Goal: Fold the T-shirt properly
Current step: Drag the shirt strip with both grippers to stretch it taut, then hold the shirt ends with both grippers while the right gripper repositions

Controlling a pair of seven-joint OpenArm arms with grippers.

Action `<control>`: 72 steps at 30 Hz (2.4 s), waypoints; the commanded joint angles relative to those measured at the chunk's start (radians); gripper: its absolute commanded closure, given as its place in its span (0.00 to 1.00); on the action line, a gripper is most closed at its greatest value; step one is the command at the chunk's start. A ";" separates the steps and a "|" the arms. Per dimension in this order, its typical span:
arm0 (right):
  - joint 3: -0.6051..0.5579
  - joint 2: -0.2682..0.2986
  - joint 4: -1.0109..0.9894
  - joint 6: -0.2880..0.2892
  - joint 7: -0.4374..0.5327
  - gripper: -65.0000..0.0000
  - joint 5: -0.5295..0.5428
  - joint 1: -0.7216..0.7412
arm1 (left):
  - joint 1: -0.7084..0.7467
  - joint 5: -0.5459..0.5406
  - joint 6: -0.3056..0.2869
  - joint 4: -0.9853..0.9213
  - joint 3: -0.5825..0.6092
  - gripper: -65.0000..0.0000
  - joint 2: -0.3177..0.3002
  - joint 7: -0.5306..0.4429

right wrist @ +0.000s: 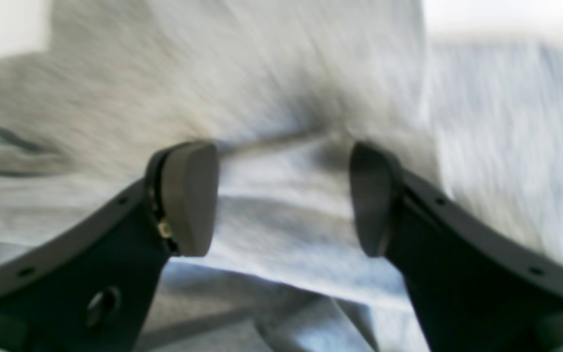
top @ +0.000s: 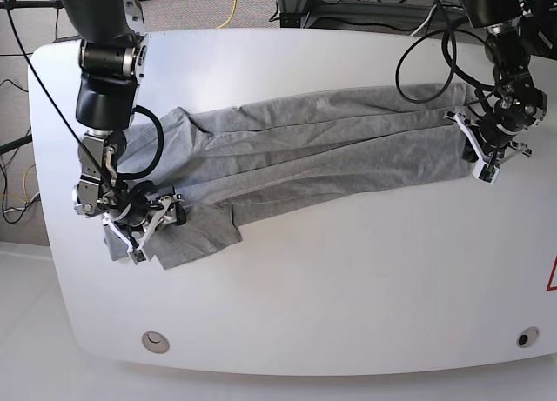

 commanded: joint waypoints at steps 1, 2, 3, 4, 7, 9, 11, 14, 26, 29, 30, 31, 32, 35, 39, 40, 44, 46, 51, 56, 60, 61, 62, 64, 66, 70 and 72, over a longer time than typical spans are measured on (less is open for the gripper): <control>0.018 0.015 0.027 0.008 0.019 0.37 0.010 0.036 | -0.014 -0.014 0.002 0.013 -0.004 0.98 -0.013 -0.024; 0.024 0.015 0.025 0.011 0.019 0.37 0.009 0.037 | -0.015 -0.014 0.002 0.012 -0.004 0.98 -0.012 -0.025; 0.029 0.016 0.024 0.013 0.020 0.37 0.008 0.038 | -0.015 -0.014 0.002 0.012 -0.005 0.98 -0.011 -0.026; 0.035 0.017 0.021 0.016 0.021 0.37 0.006 0.040 | -0.015 -0.013 0.002 0.012 -0.004 0.98 -0.010 -0.027; 0.023 -0.047 -0.004 0.017 -0.036 0.37 0.009 -0.079 | 0.000 -0.010 0.004 0.002 0.008 0.97 0.022 0.008; 0.025 -0.051 0.016 0.017 -0.059 0.37 0.009 -0.083 | 0.000 -0.010 0.004 0.001 0.008 0.97 0.022 0.022; 0.025 -0.055 0.050 0.017 -0.080 0.37 0.009 -0.088 | 0.000 -0.010 0.002 0.001 0.008 0.97 0.022 0.042; 0.027 -0.057 0.111 0.017 -0.107 0.37 0.009 -0.092 | -0.003 -0.011 0.002 0.002 0.009 0.97 0.022 0.074; 0.027 -0.054 0.309 0.010 -0.173 0.37 0.008 -0.083 | -0.037 -0.008 0.002 0.052 -0.061 0.97 0.019 0.100; 0.027 -0.051 0.335 0.008 -0.173 0.37 0.002 -0.082 | -0.034 -0.008 0.002 0.081 -0.067 0.97 0.019 0.100; 0.027 -0.051 0.343 0.008 -0.173 0.37 0.000 -0.071 | -0.034 -0.008 0.002 0.091 -0.069 0.97 0.019 0.100; 0.027 -0.051 0.346 0.008 -0.173 0.37 0.000 -0.065 | -0.034 -0.008 0.002 0.094 -0.069 0.97 0.019 0.100; 0.027 -0.049 0.346 0.008 -0.174 0.37 0.000 -0.056 | -0.033 -0.008 0.002 0.104 -0.069 0.97 0.019 0.100; 0.027 -0.047 0.341 0.008 -0.174 0.37 -0.001 -0.034 | -0.033 -0.008 0.002 0.114 -0.070 0.97 0.019 0.100; 0.027 -0.040 0.340 0.008 -0.174 0.37 -0.001 -0.011 | -0.033 -0.008 0.002 0.116 -0.070 0.97 0.019 0.100; 0.027 -0.040 0.338 0.008 -0.173 0.37 -0.003 -0.006 | -0.033 -0.008 0.002 0.117 -0.070 0.97 0.019 0.100; 0.025 -0.040 0.288 0.008 -0.165 0.37 -0.003 0.021 | -0.030 -0.007 0.002 0.117 -0.070 0.97 0.019 0.100; 0.022 -0.040 0.234 0.008 -0.143 0.37 -0.003 0.053 | -0.022 -0.007 0.002 0.117 -0.070 0.97 0.019 0.100; 0.020 -0.035 0.071 0.008 -0.045 0.37 -0.003 0.110 | -0.008 -0.007 0.002 0.141 -0.072 0.97 0.019 0.100; 0.019 -0.032 -0.074 0.008 0.033 0.37 -0.004 0.170 | 0.009 -0.007 0.002 0.180 -0.072 0.97 0.019 0.102; 0.017 -0.032 -0.160 0.011 0.091 0.37 -0.004 0.210 | 0.013 -0.007 0.002 0.208 -0.072 0.97 0.019 0.133; 0.017 -0.032 -0.174 0.011 0.104 0.37 -0.006 0.216 | 0.013 -0.007 0.002 0.211 -0.072 0.97 0.019 0.145; 0.017 -0.032 -0.186 0.011 0.113 0.37 -0.008 0.222 | 0.013 -0.007 0.002 0.214 -0.072 0.97 0.019 0.156; 0.017 -0.032 -0.208 0.011 0.136 0.37 -0.032 0.233 | 0.010 -0.007 0.002 0.217 -0.072 0.97 0.019 0.180; 0.017 -0.038 -0.223 0.011 0.168 0.37 -0.078 0.247 | 0.009 -0.007 0.002 0.217 -0.070 0.97 0.019 0.202; 0.019 -0.046 -0.249 0.011 0.223 0.37 -0.156 0.262 | 0.007 -0.008 0.002 0.217 -0.070 0.97 0.018 0.208; 0.019 -0.057 -0.266 0.011 0.245 0.37 -0.182 0.270 | 0.007 -0.008 0.002 0.217 -0.070 0.97 0.018 0.208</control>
